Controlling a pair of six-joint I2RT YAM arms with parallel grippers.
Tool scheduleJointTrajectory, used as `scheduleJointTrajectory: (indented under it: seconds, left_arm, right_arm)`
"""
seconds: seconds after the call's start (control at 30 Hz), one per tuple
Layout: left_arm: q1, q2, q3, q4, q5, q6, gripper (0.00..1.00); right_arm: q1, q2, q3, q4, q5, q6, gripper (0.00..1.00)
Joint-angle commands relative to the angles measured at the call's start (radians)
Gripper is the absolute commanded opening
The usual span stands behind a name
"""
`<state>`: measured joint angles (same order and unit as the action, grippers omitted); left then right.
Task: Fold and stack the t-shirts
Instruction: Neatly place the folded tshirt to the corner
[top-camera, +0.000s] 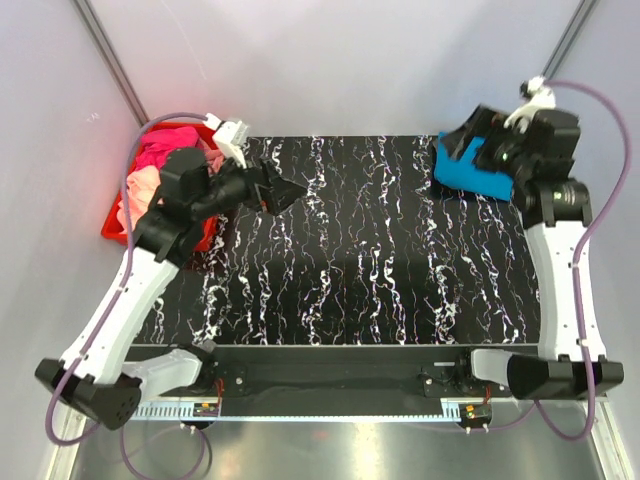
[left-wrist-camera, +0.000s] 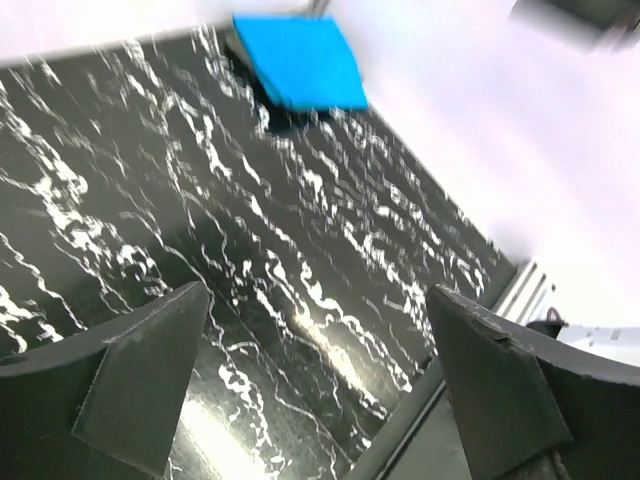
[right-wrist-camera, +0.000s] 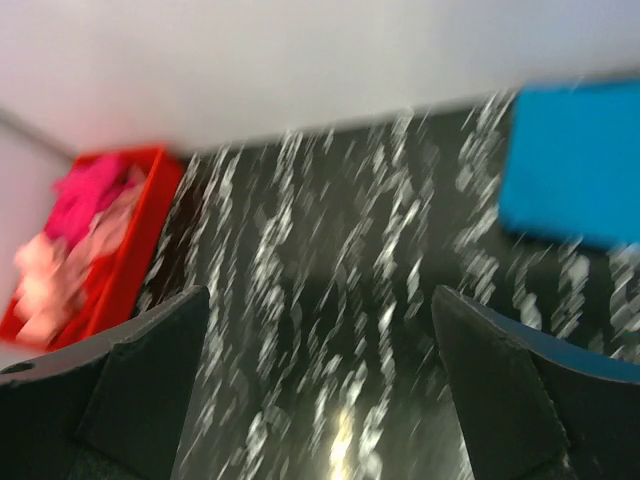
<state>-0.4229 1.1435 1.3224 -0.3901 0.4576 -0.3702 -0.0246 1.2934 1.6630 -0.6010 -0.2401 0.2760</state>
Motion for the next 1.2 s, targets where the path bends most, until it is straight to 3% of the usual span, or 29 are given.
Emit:
scheduleJointTrajectory:
  seconds: [0.0,0.23,0.4,1.17]
  left_arm:
    - [0.003,-0.056,0.020,-0.030,-0.071,-0.016,0.99]
    - [0.003,-0.223,-0.167,0.028,-0.100,-0.087,0.99]
    - [0.001,-0.294,-0.285,0.092,-0.031,-0.105,0.99]
    - [0.001,-0.329,-0.238,0.028,-0.066,-0.030,0.99]
  right_arm:
    - [0.014,-0.078,-0.162,-0.106,-0.175,0.147,1.00]
    - [0.015,-0.313,-0.365,-0.074,-0.304,0.216,1.00]
    - [0.015,-0.352,-0.395,-0.069,-0.245,0.204,1.00]
    - [0.015,-0.385,-0.362,-0.075,-0.240,0.190,1.00]
